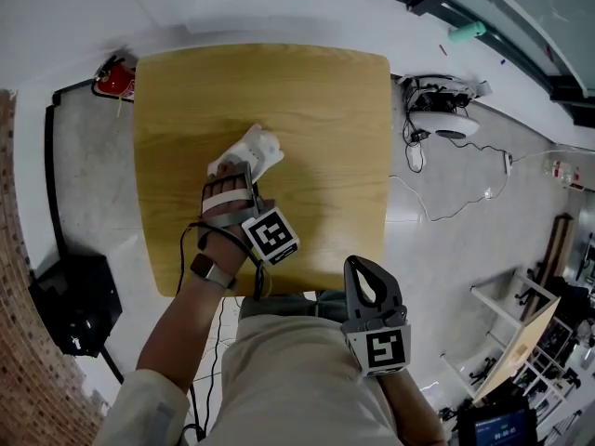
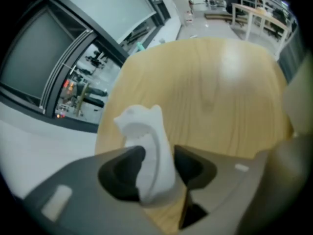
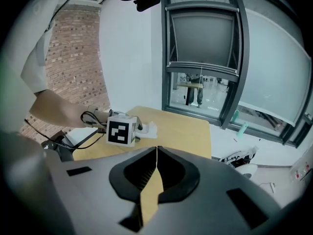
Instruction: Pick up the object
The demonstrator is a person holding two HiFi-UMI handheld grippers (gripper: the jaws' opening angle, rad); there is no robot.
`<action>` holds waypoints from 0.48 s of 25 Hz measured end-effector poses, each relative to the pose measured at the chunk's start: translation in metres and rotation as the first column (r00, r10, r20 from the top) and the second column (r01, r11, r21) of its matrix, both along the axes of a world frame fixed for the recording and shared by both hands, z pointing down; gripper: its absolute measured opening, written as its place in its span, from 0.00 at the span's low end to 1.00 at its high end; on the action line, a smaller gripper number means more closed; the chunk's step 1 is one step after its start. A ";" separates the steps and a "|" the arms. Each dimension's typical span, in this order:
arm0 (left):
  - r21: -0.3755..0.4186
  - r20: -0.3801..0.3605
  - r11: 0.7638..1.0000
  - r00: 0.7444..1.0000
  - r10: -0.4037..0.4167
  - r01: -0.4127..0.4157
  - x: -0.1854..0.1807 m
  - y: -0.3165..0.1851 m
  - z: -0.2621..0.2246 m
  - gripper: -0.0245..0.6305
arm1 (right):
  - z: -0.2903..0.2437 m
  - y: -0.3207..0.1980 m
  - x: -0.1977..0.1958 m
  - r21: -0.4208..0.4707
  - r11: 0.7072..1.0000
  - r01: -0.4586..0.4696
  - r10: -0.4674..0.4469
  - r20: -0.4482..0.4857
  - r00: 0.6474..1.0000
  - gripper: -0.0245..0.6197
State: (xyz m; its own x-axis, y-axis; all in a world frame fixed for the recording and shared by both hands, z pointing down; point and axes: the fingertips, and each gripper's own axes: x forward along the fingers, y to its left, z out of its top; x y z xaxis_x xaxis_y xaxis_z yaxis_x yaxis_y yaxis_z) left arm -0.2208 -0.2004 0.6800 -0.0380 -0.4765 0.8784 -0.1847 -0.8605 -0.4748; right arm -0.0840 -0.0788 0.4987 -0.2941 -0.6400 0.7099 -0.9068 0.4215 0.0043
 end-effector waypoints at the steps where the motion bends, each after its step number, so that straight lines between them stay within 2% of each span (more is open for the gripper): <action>1: 0.027 0.017 1.000 1.000 0.008 -0.008 0.000 -0.001 0.000 0.36 | 0.001 0.000 0.001 -0.001 1.000 -0.005 0.005 0.002 1.000 0.05; 4: 0.086 0.041 0.996 0.999 0.004 -0.007 0.001 -0.002 0.001 0.34 | 0.000 0.003 0.006 0.004 1.000 -0.012 0.012 0.004 1.000 0.05; 9: 0.147 -0.012 0.989 1.000 -0.010 0.012 0.001 0.003 -0.003 0.30 | -0.001 0.016 0.018 0.007 0.999 -0.032 0.031 0.016 0.999 0.05; 10: 0.148 -0.035 0.988 0.999 -0.029 0.034 0.000 0.004 -0.006 0.29 | -0.001 0.018 0.021 0.007 0.999 -0.038 0.038 0.022 0.999 0.05; 12: 0.112 -0.128 0.988 0.987 -0.093 0.107 0.001 0.010 -0.016 0.28 | -0.002 0.023 0.026 0.011 0.999 -0.046 0.046 0.033 0.998 0.05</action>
